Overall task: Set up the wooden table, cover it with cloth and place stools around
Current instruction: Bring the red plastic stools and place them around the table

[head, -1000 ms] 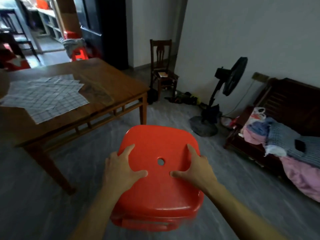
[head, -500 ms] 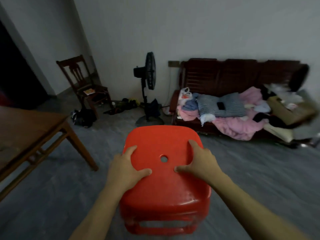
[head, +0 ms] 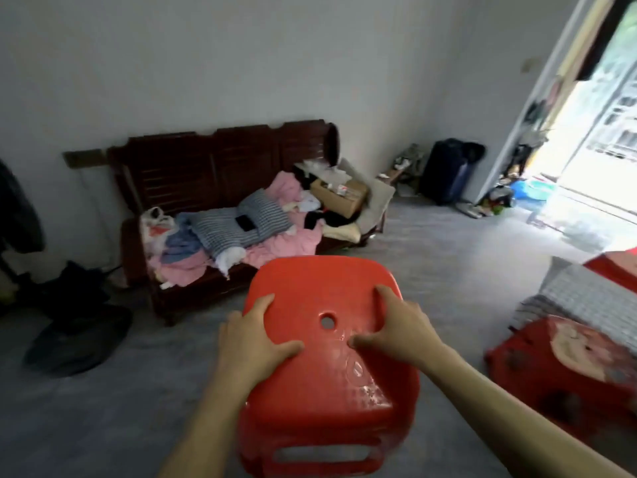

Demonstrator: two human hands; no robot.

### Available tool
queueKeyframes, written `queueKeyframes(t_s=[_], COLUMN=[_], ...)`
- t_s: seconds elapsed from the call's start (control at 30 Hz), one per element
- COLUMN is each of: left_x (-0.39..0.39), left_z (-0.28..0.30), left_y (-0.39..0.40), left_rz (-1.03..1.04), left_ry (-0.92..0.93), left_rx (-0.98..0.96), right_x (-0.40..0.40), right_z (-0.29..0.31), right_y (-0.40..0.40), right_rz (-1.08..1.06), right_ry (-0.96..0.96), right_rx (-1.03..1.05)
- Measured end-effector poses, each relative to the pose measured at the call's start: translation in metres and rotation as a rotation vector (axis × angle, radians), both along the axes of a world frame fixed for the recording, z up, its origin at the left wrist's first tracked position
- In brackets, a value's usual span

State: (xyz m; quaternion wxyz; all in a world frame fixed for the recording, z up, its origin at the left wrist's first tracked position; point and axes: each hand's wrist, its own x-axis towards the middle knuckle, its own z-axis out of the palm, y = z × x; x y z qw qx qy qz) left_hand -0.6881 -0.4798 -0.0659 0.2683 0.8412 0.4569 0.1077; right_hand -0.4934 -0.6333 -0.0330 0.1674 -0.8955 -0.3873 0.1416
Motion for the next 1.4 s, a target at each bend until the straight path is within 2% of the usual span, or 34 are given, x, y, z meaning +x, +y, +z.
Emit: queueKeyframes(t_s=[0.17, 0.43, 0.67, 0.87, 1.07, 1.4], left_x=[0.081, 0.225, 0.373, 0.473, 0.581, 0.766], left_z=[0.015, 0.009, -0.003, 0.009, 0.000, -0.017], left_y=[0.019, 0.007, -0.013, -0.027, -0.010, 0.070], left_rz=[-0.212, -0.457, -0.562, -0.624, -0.705, -0.824], left_ry=[0.005, 0.057, 0.146, 0.127, 0.093, 0.031], left_rx=[0.022, 0.052, 0.084, 0.083, 0.021, -0.042], right_x=[0.051, 0.147, 0.266, 0.351, 0.442, 0.598], right_z=[0.006, -0.015, -0.032, -0.024, -0.026, -0.012], right_y=[-0.016, -0.062, -0.097, -0.112, -0.099, -0.023], right_rz=[-0.201, -0.481, -0.619, -0.723, -0.817, -0.918], right_ry=[-0.029, 0.053, 0.140, 0.137, 0.123, 0.071], right_rx=[0.022, 0.078, 0.109, 0.114, 0.092, 0.043])
